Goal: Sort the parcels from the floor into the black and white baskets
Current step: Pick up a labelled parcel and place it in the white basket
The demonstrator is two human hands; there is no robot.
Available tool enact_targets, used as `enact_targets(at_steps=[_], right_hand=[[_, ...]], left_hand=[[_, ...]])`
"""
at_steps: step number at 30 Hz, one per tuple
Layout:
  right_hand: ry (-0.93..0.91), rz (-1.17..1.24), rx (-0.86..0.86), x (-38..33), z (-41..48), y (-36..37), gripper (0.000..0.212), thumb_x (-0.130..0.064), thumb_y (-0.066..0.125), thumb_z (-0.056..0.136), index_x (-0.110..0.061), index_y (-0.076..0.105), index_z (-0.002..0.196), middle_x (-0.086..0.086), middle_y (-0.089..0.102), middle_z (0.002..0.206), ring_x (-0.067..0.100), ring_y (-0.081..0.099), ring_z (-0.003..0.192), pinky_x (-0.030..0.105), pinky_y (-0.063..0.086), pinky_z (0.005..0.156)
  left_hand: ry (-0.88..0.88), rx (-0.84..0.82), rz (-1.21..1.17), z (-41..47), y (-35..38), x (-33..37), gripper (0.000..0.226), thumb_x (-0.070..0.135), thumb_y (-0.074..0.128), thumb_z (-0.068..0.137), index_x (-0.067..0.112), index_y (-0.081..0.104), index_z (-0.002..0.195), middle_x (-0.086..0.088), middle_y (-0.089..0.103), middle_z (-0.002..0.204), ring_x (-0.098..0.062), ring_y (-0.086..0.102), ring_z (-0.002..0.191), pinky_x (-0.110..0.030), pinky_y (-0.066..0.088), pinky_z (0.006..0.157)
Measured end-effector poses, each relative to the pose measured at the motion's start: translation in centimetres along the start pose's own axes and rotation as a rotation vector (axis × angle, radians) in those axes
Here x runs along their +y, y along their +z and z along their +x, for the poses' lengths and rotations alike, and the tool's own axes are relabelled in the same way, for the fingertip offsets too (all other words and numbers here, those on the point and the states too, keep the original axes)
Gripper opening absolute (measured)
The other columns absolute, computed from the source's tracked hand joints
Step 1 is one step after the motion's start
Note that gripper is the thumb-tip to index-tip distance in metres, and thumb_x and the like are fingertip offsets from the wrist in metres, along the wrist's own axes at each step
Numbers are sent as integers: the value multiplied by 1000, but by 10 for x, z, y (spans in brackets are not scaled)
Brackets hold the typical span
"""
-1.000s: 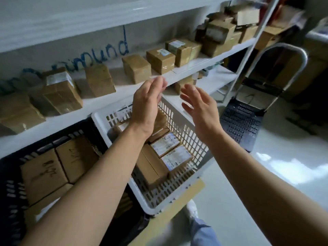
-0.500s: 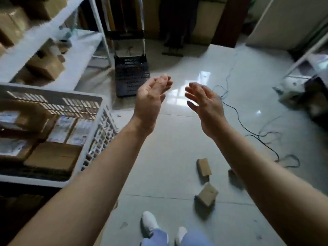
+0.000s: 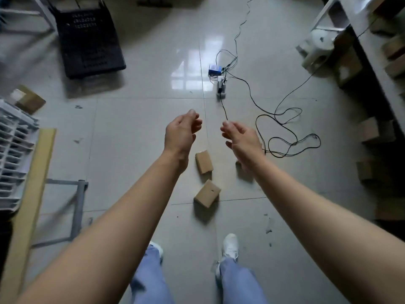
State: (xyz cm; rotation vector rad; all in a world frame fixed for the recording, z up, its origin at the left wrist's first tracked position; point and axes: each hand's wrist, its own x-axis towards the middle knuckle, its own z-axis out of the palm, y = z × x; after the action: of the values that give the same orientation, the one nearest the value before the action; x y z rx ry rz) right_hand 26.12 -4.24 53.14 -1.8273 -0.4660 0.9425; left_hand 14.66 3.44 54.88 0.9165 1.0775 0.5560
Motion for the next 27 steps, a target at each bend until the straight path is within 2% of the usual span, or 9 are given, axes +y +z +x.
enact_targets(at_steps=[4,7,10,12,15,18,21,24,27], right_hand=[[79,-136,-99,88,37,-24,12,-32,53,95,-24,62,94,-15,61,85,-1,56,82,14,42,68],[134,-226,-145,160,67,-28,25,-31,52,96,-15,64,111,-13,60,88,-2,54,81,8,39,65],[194,-323,-216,236,102,-20,36,-33,50,96,-9,60,121,-6,61,102,4,53,90,13,41,72],[241,-387,-260,287,127,-10,41,-36,48,97,-6,59,123,2,62,117,10,55,98,22,42,82],[325,-482,-305,369,163,7,50,-40,45,97,2,56,122,16,59,126,26,57,109,38,45,93],[363,-562,-354,455,199,26,52,-45,42,96,-5,54,128,12,55,131,24,52,114,30,39,92],[386,-581,-360,515,227,38,61,-48,40,96,-4,43,138,10,47,140,26,44,128,34,35,102],[419,-620,-326,564,250,43,63,-49,40,95,-2,42,136,8,50,123,22,49,110,32,37,93],[484,-616,-345,592,265,45,61,-51,37,95,-5,44,133,8,51,118,19,50,95,31,36,86]], left_hand=[[-189,162,-68,32,23,-106,18,24,49,94,15,59,81,-2,59,83,-19,56,86,-29,43,74],[-326,251,-51,59,26,-188,19,22,49,89,16,55,72,-2,55,78,-19,50,81,-29,37,68],[-432,330,1,96,17,-269,16,22,47,88,17,51,73,-3,50,77,-19,46,81,-30,32,64],[-500,388,30,121,8,-322,10,23,47,88,16,48,82,-3,45,78,-19,43,79,-28,29,57],[-596,434,80,157,-4,-404,16,29,49,90,13,48,88,-2,43,79,-19,42,69,-27,31,56],[-668,474,100,192,-17,-485,21,32,49,92,11,48,94,2,44,75,-13,44,64,-27,35,60],[-717,493,82,220,-26,-541,22,33,49,94,12,42,97,4,41,77,-11,43,65,-26,35,57],[-785,478,62,247,-31,-586,24,34,45,95,14,44,81,2,40,73,-14,40,59,-26,30,49],[-854,438,-44,263,-31,-610,26,38,43,96,13,48,92,-2,44,68,-15,44,45,-20,38,39]])
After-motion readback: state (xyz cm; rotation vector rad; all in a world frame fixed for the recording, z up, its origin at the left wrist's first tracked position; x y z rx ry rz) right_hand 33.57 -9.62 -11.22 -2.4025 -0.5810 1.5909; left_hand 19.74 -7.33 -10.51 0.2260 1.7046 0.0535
